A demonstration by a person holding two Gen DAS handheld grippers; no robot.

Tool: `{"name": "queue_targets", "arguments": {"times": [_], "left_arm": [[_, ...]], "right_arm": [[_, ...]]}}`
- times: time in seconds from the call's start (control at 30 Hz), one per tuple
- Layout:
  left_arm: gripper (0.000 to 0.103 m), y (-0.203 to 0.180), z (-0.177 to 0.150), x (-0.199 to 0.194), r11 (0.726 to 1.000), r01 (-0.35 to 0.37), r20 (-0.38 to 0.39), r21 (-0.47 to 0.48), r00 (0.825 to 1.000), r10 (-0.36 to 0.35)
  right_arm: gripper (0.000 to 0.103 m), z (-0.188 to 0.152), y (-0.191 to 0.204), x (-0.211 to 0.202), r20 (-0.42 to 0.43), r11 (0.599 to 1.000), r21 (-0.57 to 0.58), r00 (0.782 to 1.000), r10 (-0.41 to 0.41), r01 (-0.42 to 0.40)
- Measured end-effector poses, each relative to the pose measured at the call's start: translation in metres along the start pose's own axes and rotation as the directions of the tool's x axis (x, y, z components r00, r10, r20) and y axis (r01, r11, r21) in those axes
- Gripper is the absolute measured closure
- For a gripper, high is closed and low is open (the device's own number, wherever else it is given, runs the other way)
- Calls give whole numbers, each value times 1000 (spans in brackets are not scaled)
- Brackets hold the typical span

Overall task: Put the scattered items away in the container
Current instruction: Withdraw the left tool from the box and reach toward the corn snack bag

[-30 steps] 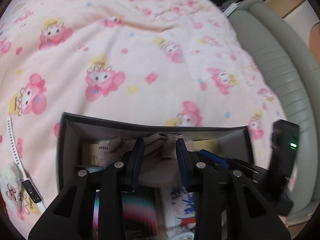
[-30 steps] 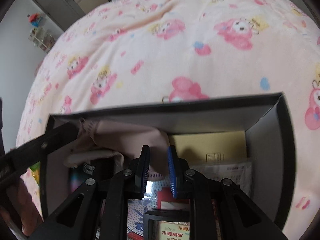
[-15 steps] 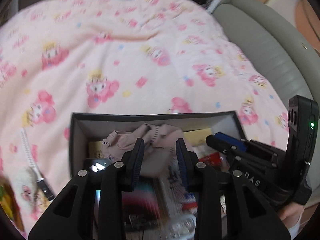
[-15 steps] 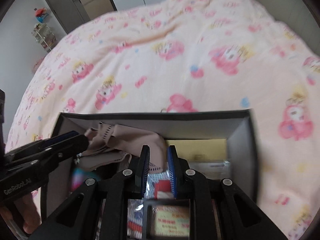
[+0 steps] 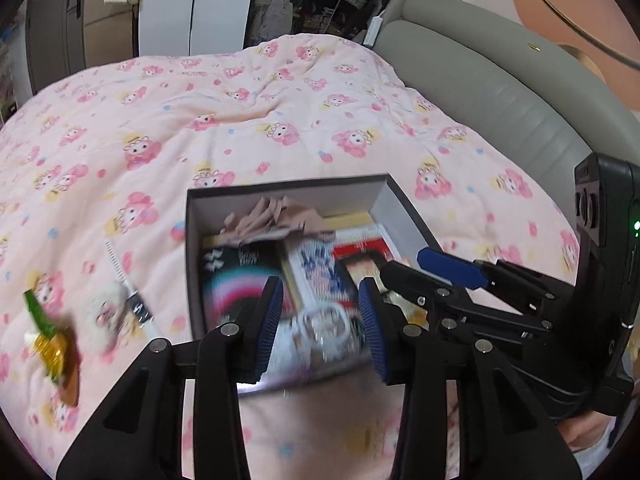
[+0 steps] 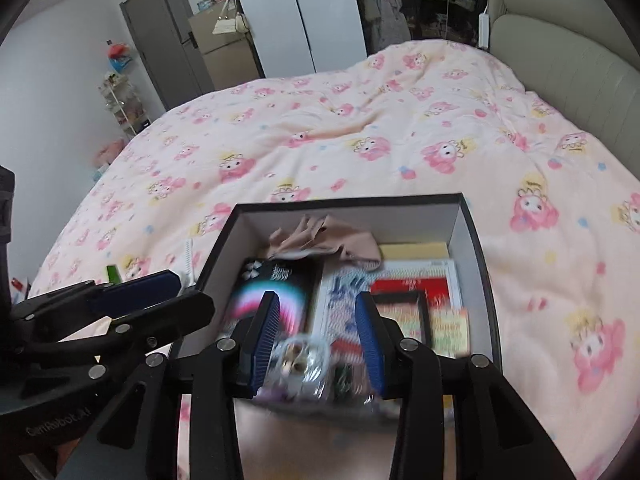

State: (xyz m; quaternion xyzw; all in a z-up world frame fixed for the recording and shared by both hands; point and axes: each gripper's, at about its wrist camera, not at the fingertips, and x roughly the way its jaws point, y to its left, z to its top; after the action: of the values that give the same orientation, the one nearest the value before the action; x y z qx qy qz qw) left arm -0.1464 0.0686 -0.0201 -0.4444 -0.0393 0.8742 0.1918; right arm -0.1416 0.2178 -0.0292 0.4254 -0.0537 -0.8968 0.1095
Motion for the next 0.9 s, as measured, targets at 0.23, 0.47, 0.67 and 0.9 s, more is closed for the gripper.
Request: {"name": "queue_targets", "arguments": {"times": [0.23,0.47,0.67,0.9], "left_arm": [[63,6,-38,-44,999,35,1,-23,999,-35],[63,46,-71,-79,994,-6,-5,-105,1000,6],[63,115,-101,-110,972,-85,-17,-220,996,83],[63,196,-134,-129,920,-147,-35,-364,989,144]], "right_arm": [[68,-29,34,-40,33,1000,-19,999,25,-24],[68,-44,92,-39,7,993,-94,997,74,-73],[68,-48,166,-3,-92,964,-157,975,201,-214],[68,-50,244,43,-205,919,-246,943,262,-308]]}}
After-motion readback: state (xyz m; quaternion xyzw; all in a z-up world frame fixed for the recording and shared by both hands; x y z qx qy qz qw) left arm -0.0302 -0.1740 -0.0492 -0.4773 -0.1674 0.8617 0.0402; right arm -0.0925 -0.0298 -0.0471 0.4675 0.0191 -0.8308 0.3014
